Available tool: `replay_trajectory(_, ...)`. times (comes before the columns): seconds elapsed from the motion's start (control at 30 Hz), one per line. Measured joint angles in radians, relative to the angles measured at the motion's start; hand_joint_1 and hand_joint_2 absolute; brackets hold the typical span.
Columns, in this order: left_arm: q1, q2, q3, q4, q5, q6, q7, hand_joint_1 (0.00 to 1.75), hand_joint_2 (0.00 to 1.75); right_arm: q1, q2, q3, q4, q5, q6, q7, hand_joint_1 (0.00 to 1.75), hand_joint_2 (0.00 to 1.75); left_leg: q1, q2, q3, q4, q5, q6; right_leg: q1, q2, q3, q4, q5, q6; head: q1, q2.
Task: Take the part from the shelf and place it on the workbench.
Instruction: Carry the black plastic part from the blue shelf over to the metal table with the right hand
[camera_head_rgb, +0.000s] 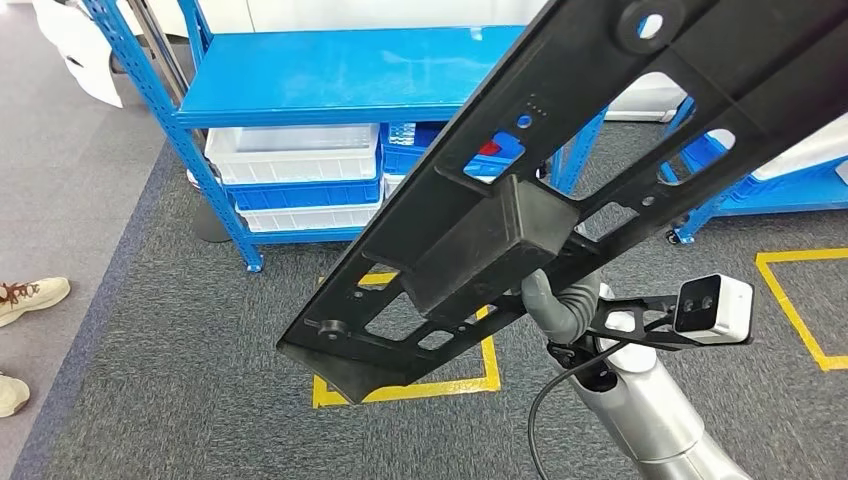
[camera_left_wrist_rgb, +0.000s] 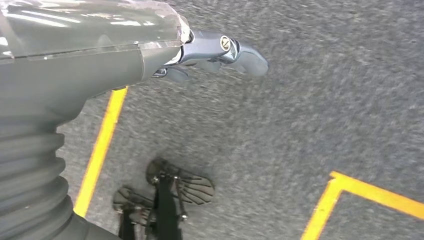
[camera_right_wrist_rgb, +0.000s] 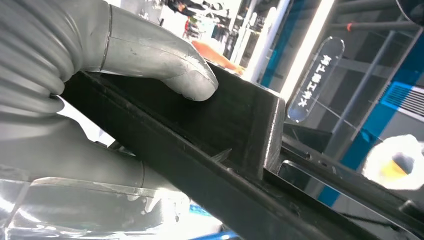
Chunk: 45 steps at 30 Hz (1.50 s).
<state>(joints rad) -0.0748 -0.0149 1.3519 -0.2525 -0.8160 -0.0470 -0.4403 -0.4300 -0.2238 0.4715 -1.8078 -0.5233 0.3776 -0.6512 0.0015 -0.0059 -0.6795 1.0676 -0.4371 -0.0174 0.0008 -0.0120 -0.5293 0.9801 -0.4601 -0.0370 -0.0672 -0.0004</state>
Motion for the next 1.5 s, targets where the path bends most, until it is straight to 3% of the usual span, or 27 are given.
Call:
replay_trajectory(0.07, 0.000, 0.000, 0.000, 0.000, 0.000, 0.000, 0.000, 0.00, 1.75, 0.001, 0.000, 0.000, 0.000, 0.000, 0.000, -0.001, 1.75, 1.75, 0.006, 0.000, -0.028, 0.125, -0.097, -0.012, 0.000, -0.001, -0.031, 0.001, 0.025, -0.002, 0.000, 0.000)
replay_trajectory(0.1, -0.001, 0.000, 0.000, 0.000, 0.000, 0.000, 0.000, 0.00, 1.75, 0.002, 0.000, 0.000, 0.000, 0.000, 0.001, -0.002, 1.75, 1.75, 0.009, 0.000, -0.034, 0.183, -0.117, -0.018, -0.001, -0.002, -0.048, 0.004, 0.037, -0.001, 0.000, 0.000)
replay_trajectory(0.17, -0.001, 0.000, 0.000, 0.000, 0.000, 0.000, 0.000, 0.00, 1.75, 0.004, 0.000, 0.000, 0.001, 0.000, 0.001, -0.002, 1.75, 1.75, 0.015, 0.000, -0.009, 0.216, -0.088, -0.028, -0.005, -0.003, -0.085, 0.013, 0.058, 0.006, 0.000, 0.000)
replay_trajectory(0.23, -0.002, 0.001, 0.000, 0.000, 0.000, 0.000, 0.000, 0.00, 1.75, 0.004, 0.000, 0.000, 0.002, 0.000, 0.001, -0.002, 1.75, 1.75, 0.021, 0.001, 0.079, 0.118, -0.047, -0.035, -0.010, -0.003, -0.122, 0.029, 0.075, 0.016, 0.000, 0.000)
replay_trajectory(0.3, -0.005, 0.003, 0.000, 0.000, 0.000, -0.002, 0.000, 0.00, 1.75, 0.004, 0.000, 0.000, 0.001, 0.000, 0.000, -0.003, 1.75, 1.75, 0.019, -0.001, 0.170, -0.017, -0.067, -0.028, -0.011, -0.004, -0.144, 0.043, 0.090, 0.029, 0.000, 0.000)
replay_trajectory(0.37, -0.005, 0.004, 0.000, -0.001, 0.000, -0.004, -0.001, 0.00, 1.75, 0.004, 0.000, -0.001, 0.000, 0.000, 0.001, -0.005, 1.75, 1.75, 0.012, -0.004, 0.196, -0.067, -0.086, -0.011, -0.010, -0.005, -0.150, 0.046, 0.106, 0.041, 0.000, 0.000)
replay_trajectory(0.43, -0.004, 0.004, 0.000, -0.001, 0.000, -0.006, 0.000, 0.00, 1.75, 0.005, 0.000, -0.001, 0.000, 0.001, 0.001, -0.005, 1.75, 1.75, 0.013, -0.001, 0.182, -0.066, -0.070, 0.007, -0.012, -0.002, -0.155, 0.049, 0.107, 0.053, 0.000, 0.000)
replay_trajectory(0.47, -0.003, 0.004, 0.000, -0.001, 0.000, -0.006, 0.000, 0.00, 1.75, 0.005, -0.001, -0.001, 0.001, 0.001, 0.001, -0.005, 1.75, 1.75, 0.014, 0.002, 0.174, -0.067, -0.059, 0.017, -0.015, 0.000, -0.163, 0.067, 0.082, 0.058, 0.000, 0.000)
replay_trajectory(0.57, -0.005, 0.004, 0.000, -0.001, 0.000, -0.006, 0.000, 0.00, 1.75, 0.007, -0.002, -0.003, 0.001, 0.000, 0.000, -0.005, 1.75, 1.75, 0.014, 0.007, 0.134, -0.067, -0.021, 0.032, -0.017, 0.005, -0.210, 0.231, -0.068, 0.067, 0.000, 0.000)
replay_trajectory(0.6, -0.005, 0.004, 0.000, -0.001, 0.000, -0.006, 0.000, 0.00, 1.75, 0.008, -0.002, -0.003, 0.002, 0.000, 0.000, -0.005, 1.75, 1.75, 0.012, 0.008, 0.116, -0.065, -0.008, 0.032, -0.017, 0.006, -0.220, 0.295, -0.097, 0.069, 0.000, 0.000)
replay_trajectory(0.63, -0.005, 0.004, 0.000, -0.001, 0.000, -0.006, 0.000, 0.00, 1.75, 0.009, -0.002, -0.003, 0.002, 0.000, 0.000, -0.005, 1.75, 1.75, 0.011, 0.008, 0.098, -0.064, 0.004, 0.032, -0.017, 0.006, -0.219, 0.337, -0.101, 0.069, 0.000, 0.000)
replay_trajectory(0.67, -0.005, 0.004, 0.000, -0.001, 0.000, -0.006, 0.000, 0.00, 1.75, 0.010, -0.002, -0.003, 0.002, 0.000, 0.000, -0.005, 1.75, 1.75, 0.010, 0.008, 0.081, -0.062, 0.016, 0.031, -0.016, 0.007, -0.201, 0.346, -0.084, 0.067, 0.000, 0.000)
replay_trajectory(0.73, -0.005, 0.004, 0.000, -0.001, 0.000, -0.006, 0.000, 0.00, 1.75, 0.010, -0.002, -0.004, 0.002, 0.000, 0.000, -0.005, 1.75, 1.75, 0.008, 0.007, 0.053, -0.059, 0.038, 0.027, -0.014, 0.008, -0.114, 0.261, -0.037, 0.057, 0.000, 0.000)
replay_trajectory(0.8, -0.005, 0.003, 0.000, -0.001, 0.000, -0.007, 0.000, 0.00, 1.75, 0.007, -0.002, -0.004, 0.001, 0.000, 0.000, -0.005, 1.75, 1.75, 0.006, 0.005, 0.036, -0.058, 0.057, 0.019, -0.007, 0.010, 0.000, 0.106, -0.047, 0.043, 0.000, 0.000)
replay_trajectory(0.83, -0.005, 0.003, 0.000, -0.001, 0.000, -0.007, 0.000, 0.00, 1.75, 0.006, -0.002, -0.005, 0.000, 0.000, 0.000, -0.006, 1.75, 1.75, 0.006, 0.005, 0.032, -0.060, 0.067, 0.014, -0.003, 0.011, 0.036, 0.051, -0.061, 0.038, 0.000, 0.000)
replay_trajectory(0.87, -0.005, 0.003, 0.000, -0.001, 0.000, -0.007, 0.000, 0.00, 1.75, 0.005, -0.002, -0.005, -0.001, 0.000, 0.000, -0.006, 1.75, 1.75, 0.006, 0.004, 0.030, -0.063, 0.077, 0.008, 0.001, 0.012, 0.051, 0.021, -0.071, 0.034, 0.000, 0.000)
replay_trajectory(0.93, -0.003, 0.004, 0.000, -0.001, 0.000, -0.008, 0.000, 0.00, 1.75, 0.004, -0.002, -0.006, -0.001, 0.000, 0.000, -0.006, 1.75, 1.75, 0.008, 0.004, 0.024, -0.068, 0.089, -0.004, 0.000, 0.008, 0.040, 0.010, -0.053, 0.024, 0.000, 0.000)
replay_trajectory(1.0, 0.001, 0.003, 0.000, -0.001, 0.000, -0.008, 0.000, 0.00, 1.75, 0.004, -0.002, -0.006, -0.001, 0.000, 0.000, -0.006, 1.75, 1.75, 0.010, 0.003, 0.003, -0.025, 0.032, -0.012, -0.004, 0.003, 0.018, 0.003, -0.026, 0.009, 0.000, 0.000)
replay_trajectory(1.07, 0.001, 0.004, 0.000, 0.000, 0.000, -0.008, 0.000, 0.00, 1.75, 0.004, -0.002, -0.006, -0.001, 0.000, 0.000, -0.005, 1.75, 1.75, 0.013, 0.003, -0.032, 0.095, -0.074, -0.018, -0.005, 0.000, -0.012, 0.003, 0.000, 0.001, 0.000, 0.000)
replay_trajectory(1.1, 0.000, 0.004, 0.000, -0.001, 0.000, -0.008, 0.000, 0.00, 1.75, 0.005, -0.002, -0.006, 0.000, 0.001, 0.000, -0.005, 1.75, 1.75, 0.013, 0.003, -0.045, 0.164, -0.110, -0.021, -0.004, 0.000, -0.029, 0.005, 0.012, 0.002, 0.000, 0.000)
replay_trajectory(1.13, 0.000, 0.004, 0.000, 0.000, 0.000, -0.009, 0.000, 0.00, 1.75, 0.007, -0.001, -0.006, 0.000, 0.003, 0.000, -0.003, 1.75, 1.75, 0.013, 0.003, -0.048, 0.214, -0.120, -0.024, -0.004, -0.001, -0.046, 0.007, 0.024, 0.003, 0.000, 0.000)
replay_trajectory(1.2, -0.001, 0.004, 0.000, -0.001, 0.003, -0.009, 0.000, 0.00, 1.75, 0.012, 0.008, -0.005, -0.001, 0.020, -0.003, 0.009, 1.75, 1.75, 0.013, 0.003, -0.005, 0.218, -0.080, -0.027, -0.004, -0.001, -0.082, 0.015, 0.046, 0.006, 0.000, 0.000)
replay_trajectory(1.27, -0.004, 0.003, 0.000, -0.001, 0.006, -0.009, 0.000, 0.00, 1.75, 0.020, 0.025, -0.004, -0.005, 0.041, -0.009, 0.025, 1.75, 1.75, 0.013, 0.003, 0.101, 0.094, -0.049, -0.023, -0.004, -0.001, -0.112, 0.028, 0.063, 0.013, 0.000, 0.000)
replay_trajectory(1.33, -0.009, 0.003, 0.000, -0.001, 0.007, -0.009, 0.000, 0.00, 1.75, 0.024, 0.038, -0.002, -0.012, 0.050, -0.014, 0.029, 1.75, 1.75, 0.009, 0.001, 0.192, -0.037, -0.073, -0.012, -0.002, -0.002, -0.129, 0.038, 0.078, 0.022, 0.000, 0.000)
replay_trajectory(1.37, -0.010, 0.003, 0.000, -0.001, 0.007, -0.009, 0.000, 0.00, 1.75, 0.025, 0.043, -0.002, -0.015, 0.052, -0.016, 0.030, 1.75, 1.75, 0.006, 0.000, 0.210, -0.070, -0.086, -0.006, -0.001, -0.004, -0.133, 0.040, 0.086, 0.028, 0.000, 0.000)
replay_trajectory(1.43, -0.009, 0.001, 0.000, 0.000, 0.008, -0.007, 0.000, 0.00, 1.75, 0.032, 0.050, -0.002, -0.018, 0.058, -0.016, 0.029, 1.75, 1.75, 0.007, 0.001, 0.201, -0.080, -0.076, 0.009, -0.001, -0.003, -0.137, 0.038, 0.101, 0.039, 0.000, 0.000)
replay_trajectory(1.5, -0.006, -0.002, 0.000, 0.000, 0.009, -0.003, -0.001, 0.00, 1.75, 0.046, 0.056, -0.002, -0.022, 0.073, -0.016, 0.023, 1.75, 1.75, 0.011, 0.005, 0.182, -0.082, -0.053, 0.026, -0.003, 0.003, -0.155, 0.069, 0.059, 0.049, 0.000, 0.000)
